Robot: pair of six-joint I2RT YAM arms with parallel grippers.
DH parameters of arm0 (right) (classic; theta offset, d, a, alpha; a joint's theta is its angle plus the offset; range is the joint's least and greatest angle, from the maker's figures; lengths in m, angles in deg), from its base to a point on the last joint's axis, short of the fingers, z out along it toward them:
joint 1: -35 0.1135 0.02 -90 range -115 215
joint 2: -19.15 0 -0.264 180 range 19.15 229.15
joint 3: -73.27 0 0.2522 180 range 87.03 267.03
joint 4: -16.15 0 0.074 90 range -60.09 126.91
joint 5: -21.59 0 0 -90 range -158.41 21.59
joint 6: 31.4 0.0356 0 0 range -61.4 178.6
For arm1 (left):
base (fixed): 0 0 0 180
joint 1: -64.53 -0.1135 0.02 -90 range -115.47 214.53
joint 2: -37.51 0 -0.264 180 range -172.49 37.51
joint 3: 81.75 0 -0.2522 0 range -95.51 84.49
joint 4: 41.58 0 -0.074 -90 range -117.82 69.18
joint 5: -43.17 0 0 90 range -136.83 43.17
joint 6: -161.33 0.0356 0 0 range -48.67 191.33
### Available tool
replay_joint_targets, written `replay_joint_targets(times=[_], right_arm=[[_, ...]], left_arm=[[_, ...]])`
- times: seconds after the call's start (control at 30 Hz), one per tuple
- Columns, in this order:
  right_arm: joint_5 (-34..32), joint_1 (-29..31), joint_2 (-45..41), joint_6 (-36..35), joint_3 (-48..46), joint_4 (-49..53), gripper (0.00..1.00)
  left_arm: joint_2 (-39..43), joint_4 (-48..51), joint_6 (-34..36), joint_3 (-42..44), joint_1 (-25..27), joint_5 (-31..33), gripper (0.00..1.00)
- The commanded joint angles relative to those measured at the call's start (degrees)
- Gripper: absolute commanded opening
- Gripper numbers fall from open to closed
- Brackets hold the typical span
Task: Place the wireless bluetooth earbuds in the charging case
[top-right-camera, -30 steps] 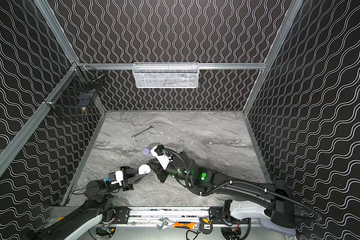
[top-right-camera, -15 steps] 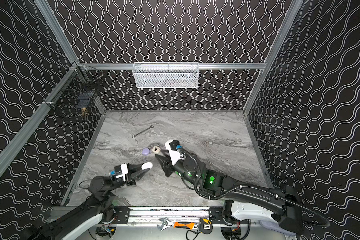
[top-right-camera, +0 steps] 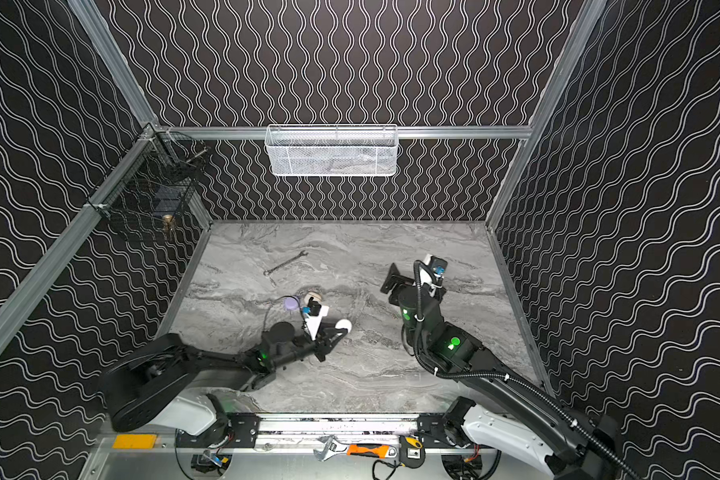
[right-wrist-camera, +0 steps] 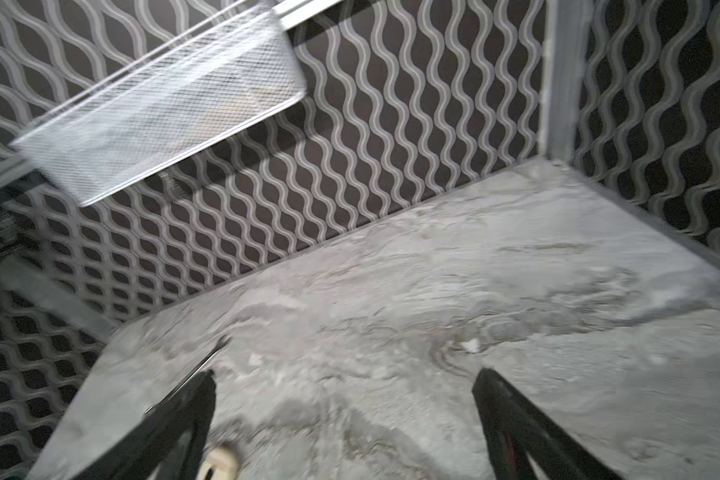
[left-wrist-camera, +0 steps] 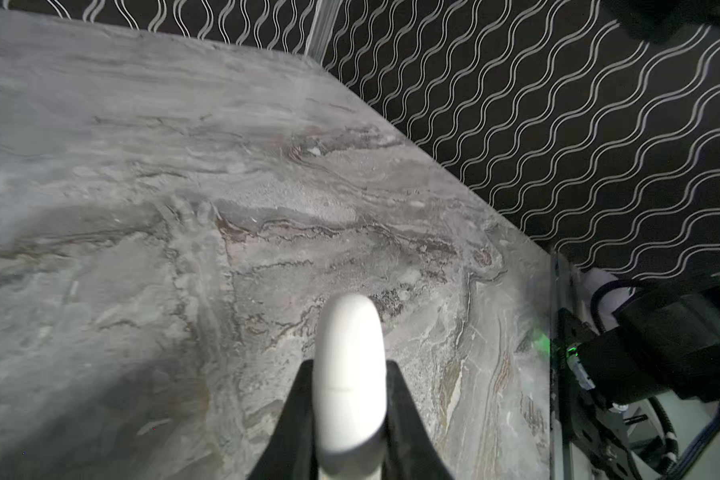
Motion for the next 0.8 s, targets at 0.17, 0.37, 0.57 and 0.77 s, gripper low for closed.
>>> replay_joint_targets(times=[0.17, 0.37, 0.57, 0.77], right_arm=[[-1.75, -14.8, 5.96, -15.61, -9.07, -19.23, 0.99], [-3.44, -21.8, 19.76, -23.34, -12.62, -28.69, 0.99], [3.76, -25.97, 20.2, -25.8, -20.15, -42.73, 0.99], [7.12, -30.21, 27.02, -28.7, -25.55, -60.1, 0.99]], left_arm=[[-13.57, 2.59, 2.64, -9.93, 0.63, 12.19, 0.0], [-21.25, 3.6, 0.84, -14.16, -0.24, 10.35, 0.0], [-25.74, 3.75, -0.1, -16.13, -1.78, 9.26, 0.0], [-27.67, 4.18, -0.25, -16.55, -2.25, 9.83, 0.25]])
